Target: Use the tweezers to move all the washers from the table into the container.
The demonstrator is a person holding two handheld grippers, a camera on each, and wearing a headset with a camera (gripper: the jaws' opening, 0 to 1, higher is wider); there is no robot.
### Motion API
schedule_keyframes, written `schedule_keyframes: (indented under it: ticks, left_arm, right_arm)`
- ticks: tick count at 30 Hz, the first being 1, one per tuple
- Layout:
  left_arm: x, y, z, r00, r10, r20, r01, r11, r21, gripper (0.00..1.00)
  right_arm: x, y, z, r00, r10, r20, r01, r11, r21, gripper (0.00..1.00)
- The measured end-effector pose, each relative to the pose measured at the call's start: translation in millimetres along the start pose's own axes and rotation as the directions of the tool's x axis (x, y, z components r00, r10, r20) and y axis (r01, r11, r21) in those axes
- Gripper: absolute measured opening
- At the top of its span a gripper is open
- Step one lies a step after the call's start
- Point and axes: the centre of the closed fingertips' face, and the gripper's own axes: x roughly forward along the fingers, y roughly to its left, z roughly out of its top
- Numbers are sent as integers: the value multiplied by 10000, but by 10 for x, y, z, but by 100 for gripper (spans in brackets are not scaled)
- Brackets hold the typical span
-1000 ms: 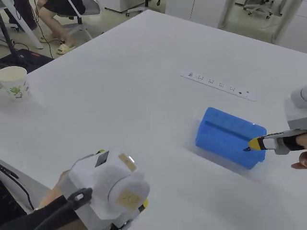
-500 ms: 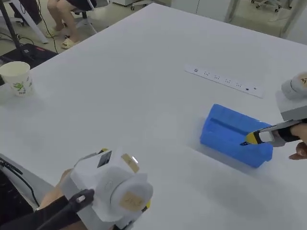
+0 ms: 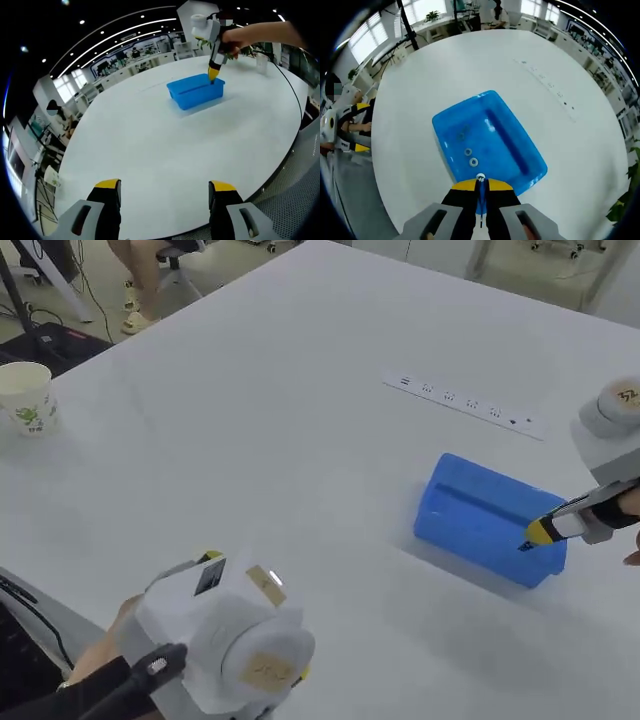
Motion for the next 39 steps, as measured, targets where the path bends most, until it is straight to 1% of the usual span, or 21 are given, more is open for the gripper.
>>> schedule_keyframes:
  ticks: [2,4,7,12,13,15,20,22,23,24,25,26,27,28,29,30,31,32,34,36,39]
  left_arm:
    - [-1,1,2,10000,-1,10,1,10000,3,72]
    - [-3,1,3,10000,2,11,-2,10000,11,72]
    - [-5,0,3,10000,-5,6,5,10000,3,72]
    - [-8,8,1,10000,35,-12,-35,10000,-2,72]
    - [-8,10,2,10000,47,-7,-47,10000,-6,72]
    - [-8,16,1,10000,69,-14,-69,10000,-31,72]
    - [-6,12,-1,10000,62,-47,-62,10000,17,72]
    - [-8,14,-5,10000,66,-65,-66,10000,-9,72]
    - [-10,18,-6,9999,83,-68,-84,10000,-17,72]
    - [-10,19,-6,9999,87,-70,-87,10000,-20,72]
    - [-11,22,-7,9999,94,-67,-94,9999,-38,72]
    - [-12,23,-6,9999,96,-60,-96,9999,-52,72]
    - [-17,20,1,10000,67,-23,-67,9999,-75,73]
    - [-28,8,30,9999,-4,132,5,9999,-137,73]
    - [-43,4,84,9990,-21,439,30,9998,-207,74]
    - [-49,11,82,9990,11,450,-2,9998,-191,74]
    - [-44,16,69,9993,30,383,-23,9998,-183,73]
    - [-43,19,64,9994,28,356,-21,9998,-195,73]
    - [-55,10,96,9986,-61,532,77,9995,-309,74]
    - [-61,11,109,9981,-57,609,75,9995,-292,73]
    - [-58,-46,124,9971,-421,635,443,9984,-347,74]
  right_arm:
    - [-28,0,11,9998,-213,30,213,9998,-56,2]
    - [-39,0,15,9998,-176,45,176,9998,-112,2]
    - [-35,-6,6,9999,-101,-44,102,9999,137,2]
    - [30,-28,-32,9988,-67,-485,73,9999,116,1]
    - [17,-36,-10,9992,-129,-377,134,9998,130,2]
    - [51,-40,32,9997,39,-230,-31,9995,327,1]
    - [71,-38,96,9999,-113,87,109,9990,434,1]
    - [93,-59,156,9978,-249,611,208,9975,668,1]
    - [97,-86,182,9938,-455,1011,368,9955,870,1]
    - [97,-97,190,9921,-514,1148,410,9950,913,1]
    - [98,-113,220,9825,-698,1727,543,9942,930,2]
    - [93,-72,233,9725,-757,2201,573,9944,889,2]
    - [115,-66,204,9616,-979,2562,658,9892,1312,1]
    - [97,-100,282,9357,-1070,3361,541,9851,1630,2]
    - [103,-42,258,9280,-838,3630,224,9852,1702,2]
    - [112,-12,298,9124,-1035,3960,318,9825,1834,2]
    - [91,-56,280,9013,-1606,4023,1052,9821,1563,2]
    - [76,-22,260,9024,-1596,4001,1177,9849,1273,1]
    - [53,45,236,9002,-1747,3989,1300,9820,1367,1]
    - [29,95,235,8974,-1679,4080,1233,9833,1335,1]
    - [-46,180,268,8833,-1477,4449,840,9836,1599,1]
